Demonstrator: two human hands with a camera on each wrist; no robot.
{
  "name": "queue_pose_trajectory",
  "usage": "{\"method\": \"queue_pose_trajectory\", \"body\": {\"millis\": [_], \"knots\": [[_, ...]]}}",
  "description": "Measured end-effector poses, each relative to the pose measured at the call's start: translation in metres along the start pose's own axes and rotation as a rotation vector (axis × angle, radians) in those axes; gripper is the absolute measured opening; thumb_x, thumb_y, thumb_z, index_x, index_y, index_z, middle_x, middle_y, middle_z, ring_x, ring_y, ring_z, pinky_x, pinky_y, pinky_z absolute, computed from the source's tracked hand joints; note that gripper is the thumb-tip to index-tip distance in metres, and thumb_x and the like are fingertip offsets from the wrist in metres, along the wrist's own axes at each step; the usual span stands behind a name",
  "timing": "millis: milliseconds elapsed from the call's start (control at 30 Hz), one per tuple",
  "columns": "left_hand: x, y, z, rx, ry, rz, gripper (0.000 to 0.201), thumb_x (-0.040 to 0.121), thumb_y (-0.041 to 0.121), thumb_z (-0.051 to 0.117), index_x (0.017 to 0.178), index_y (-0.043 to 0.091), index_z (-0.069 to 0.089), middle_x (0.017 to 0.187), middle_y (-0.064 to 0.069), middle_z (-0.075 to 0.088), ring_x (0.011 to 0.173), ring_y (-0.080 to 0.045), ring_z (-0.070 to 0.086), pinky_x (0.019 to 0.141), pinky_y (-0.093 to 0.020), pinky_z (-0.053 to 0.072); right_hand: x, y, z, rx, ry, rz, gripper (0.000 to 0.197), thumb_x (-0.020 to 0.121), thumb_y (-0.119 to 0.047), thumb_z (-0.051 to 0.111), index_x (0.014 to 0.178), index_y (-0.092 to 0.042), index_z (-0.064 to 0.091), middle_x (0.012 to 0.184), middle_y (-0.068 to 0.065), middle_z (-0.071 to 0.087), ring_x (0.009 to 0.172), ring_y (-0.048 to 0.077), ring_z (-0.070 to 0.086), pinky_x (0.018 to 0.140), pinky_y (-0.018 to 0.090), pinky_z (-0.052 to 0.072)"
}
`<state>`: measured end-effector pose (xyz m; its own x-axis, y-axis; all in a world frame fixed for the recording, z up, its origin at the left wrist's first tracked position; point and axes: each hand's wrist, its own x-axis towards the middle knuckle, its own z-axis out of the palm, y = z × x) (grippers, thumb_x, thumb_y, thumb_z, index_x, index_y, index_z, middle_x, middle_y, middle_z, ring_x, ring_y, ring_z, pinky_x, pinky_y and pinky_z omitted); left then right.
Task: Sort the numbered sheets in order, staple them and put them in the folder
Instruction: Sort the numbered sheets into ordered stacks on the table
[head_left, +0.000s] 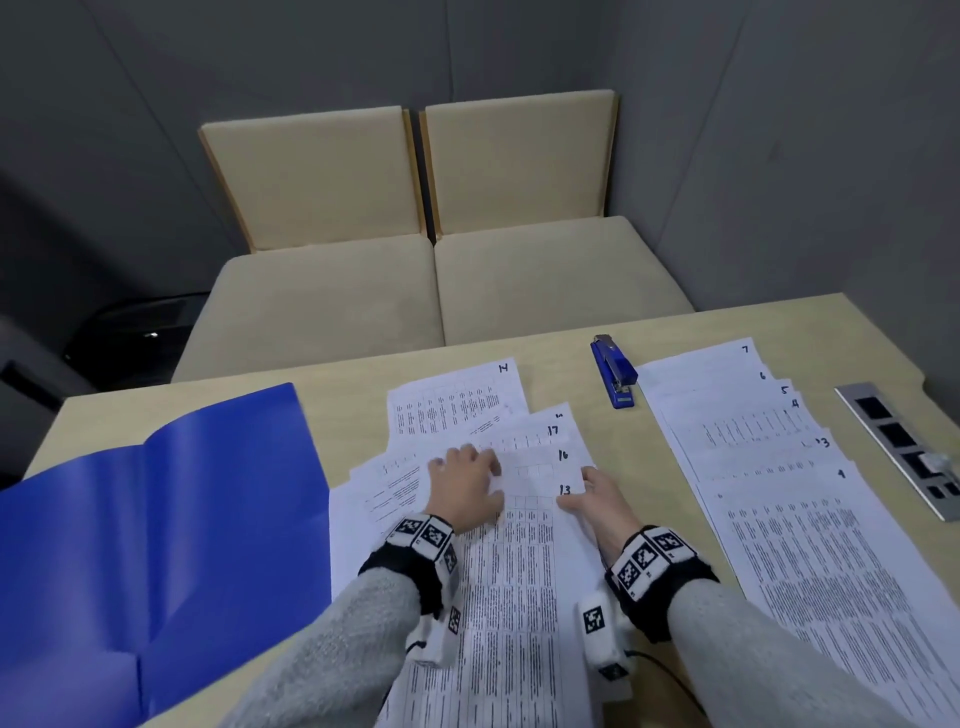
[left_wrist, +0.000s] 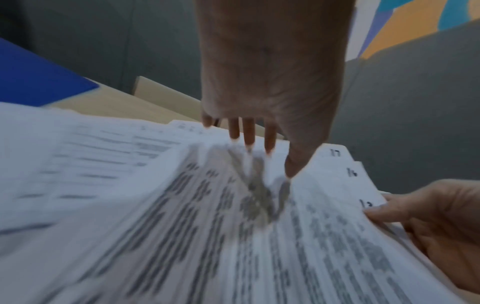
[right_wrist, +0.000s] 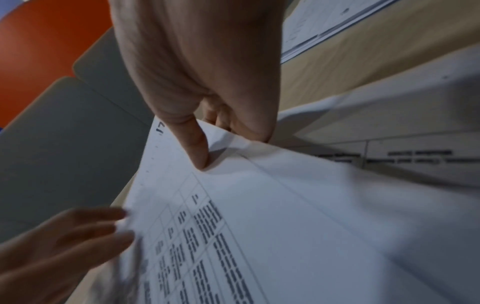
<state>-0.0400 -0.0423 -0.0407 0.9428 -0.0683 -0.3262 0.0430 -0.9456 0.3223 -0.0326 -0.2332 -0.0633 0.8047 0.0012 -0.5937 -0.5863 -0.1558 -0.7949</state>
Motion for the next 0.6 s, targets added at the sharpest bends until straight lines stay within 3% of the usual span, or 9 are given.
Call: {"method": "queue_pose_trajectory", "body": {"millis": [100, 167, 200, 267, 367, 400, 467, 533, 600], "knots": [[-0.017, -0.023, 0.003, -0.214, 0.330, -0.183, 0.078, 0.075, 0.047, 0.067, 0.139, 0.020, 0.032, 0.135, -0.008, 0.031, 0.127, -0.027, 0.031, 0.107, -0.048, 0.029, 0.000, -0.002, -0.005, 0.068, -0.039, -0.011, 0.028, 0.081, 0.013, 0.056, 0.097, -0.010, 0.061, 0.111, 0.017, 0.067, 0.103, 0.033, 0.065, 0.095, 0.052, 0.049], [-0.031, -0.034, -0.001, -0.560, 0.388, -0.302, 0.096, 0.074, 0.041, 0.076, 0.146, 0.016, 0.018, 0.141, -0.012, 0.022, 0.131, -0.028, 0.027, 0.109, -0.045, 0.029, 0.000, -0.004, -0.008, 0.132, -0.087, -0.017, 0.030, 0.082, 0.013, 0.055, 0.099, -0.009, 0.063, 0.110, 0.018, 0.069, 0.101, 0.034, 0.066, 0.094, 0.054, 0.049], [-0.037, -0.038, -0.004, -0.754, 0.359, -0.343, 0.096, 0.076, 0.033, 0.077, 0.147, 0.015, 0.015, 0.142, -0.014, 0.023, 0.132, -0.027, 0.028, 0.108, -0.042, 0.030, 0.000, -0.006, -0.007, 0.153, -0.108, -0.020, 0.030, 0.082, 0.014, 0.055, 0.101, -0.008, 0.063, 0.111, 0.019, 0.068, 0.102, 0.034, 0.066, 0.094, 0.054, 0.048], [-0.046, -0.047, -0.010, -1.060, 0.234, -0.383, 0.075, 0.082, 0.015, 0.072, 0.141, 0.011, 0.025, 0.136, -0.014, 0.039, 0.123, -0.025, 0.044, 0.098, -0.034, 0.038, -0.002, -0.010, -0.002, 0.183, -0.147, -0.026, 0.030, 0.082, 0.015, 0.054, 0.102, -0.005, 0.062, 0.116, 0.021, 0.065, 0.102, 0.034, 0.065, 0.095, 0.050, 0.049], [-0.054, -0.063, -0.013, -1.104, 0.054, -0.344, 0.035, 0.087, 0.000, 0.061, 0.120, 0.004, 0.051, 0.117, -0.018, 0.065, 0.097, -0.029, 0.065, 0.083, -0.036, 0.052, -0.005, -0.020, 0.007, 0.151, -0.174, -0.047, 0.022, 0.087, 0.003, 0.059, 0.107, -0.007, 0.057, 0.116, 0.018, 0.063, 0.090, 0.026, 0.064, 0.080, 0.036, 0.053], [-0.056, -0.068, -0.013, -1.077, 0.044, -0.335, 0.032, 0.087, -0.002, 0.060, 0.118, 0.005, 0.054, 0.111, -0.017, 0.068, 0.096, -0.031, 0.067, 0.083, -0.039, 0.054, -0.002, -0.022, 0.007, 0.073, -0.106, -0.070, 0.026, 0.088, -0.009, 0.063, 0.113, -0.009, 0.055, 0.117, 0.016, 0.060, 0.089, 0.022, 0.062, 0.077, 0.033, 0.051], [-0.061, -0.079, -0.012, -1.054, 0.065, -0.345, 0.033, 0.086, -0.003, 0.059, 0.117, 0.008, 0.055, 0.106, -0.014, 0.070, 0.096, -0.033, 0.067, 0.084, -0.043, 0.055, 0.013, -0.027, 0.002, -0.237, 0.173, -0.103, 0.048, 0.082, -0.029, 0.069, 0.123, -0.016, 0.049, 0.126, 0.012, 0.047, 0.102, 0.023, 0.053, 0.088, 0.037, 0.048], [-0.064, -0.088, -0.009, -1.055, 0.095, -0.371, 0.033, 0.086, -0.004, 0.058, 0.117, 0.007, 0.055, 0.106, -0.016, 0.069, 0.095, -0.034, 0.067, 0.084, -0.044, 0.054, 0.022, -0.034, -0.005, -0.514, 0.390, -0.037, 0.057, 0.078, -0.030, 0.069, 0.128, -0.018, 0.045, 0.133, 0.014, 0.035, 0.119, 0.030, 0.040, 0.100, 0.045, 0.040], [-0.064, -0.096, -0.005, -1.069, 0.107, -0.407, 0.032, 0.086, -0.006, 0.057, 0.117, 0.004, 0.054, 0.106, -0.022, 0.067, 0.090, -0.035, 0.065, 0.083, -0.045, 0.052, 0.025, -0.039, -0.005, -0.640, 0.386, 0.076, 0.045, 0.078, -0.024, 0.065, 0.120, -0.016, 0.051, 0.133, 0.016, 0.033, 0.121, 0.034, 0.034, 0.100, 0.044, 0.037]]}}
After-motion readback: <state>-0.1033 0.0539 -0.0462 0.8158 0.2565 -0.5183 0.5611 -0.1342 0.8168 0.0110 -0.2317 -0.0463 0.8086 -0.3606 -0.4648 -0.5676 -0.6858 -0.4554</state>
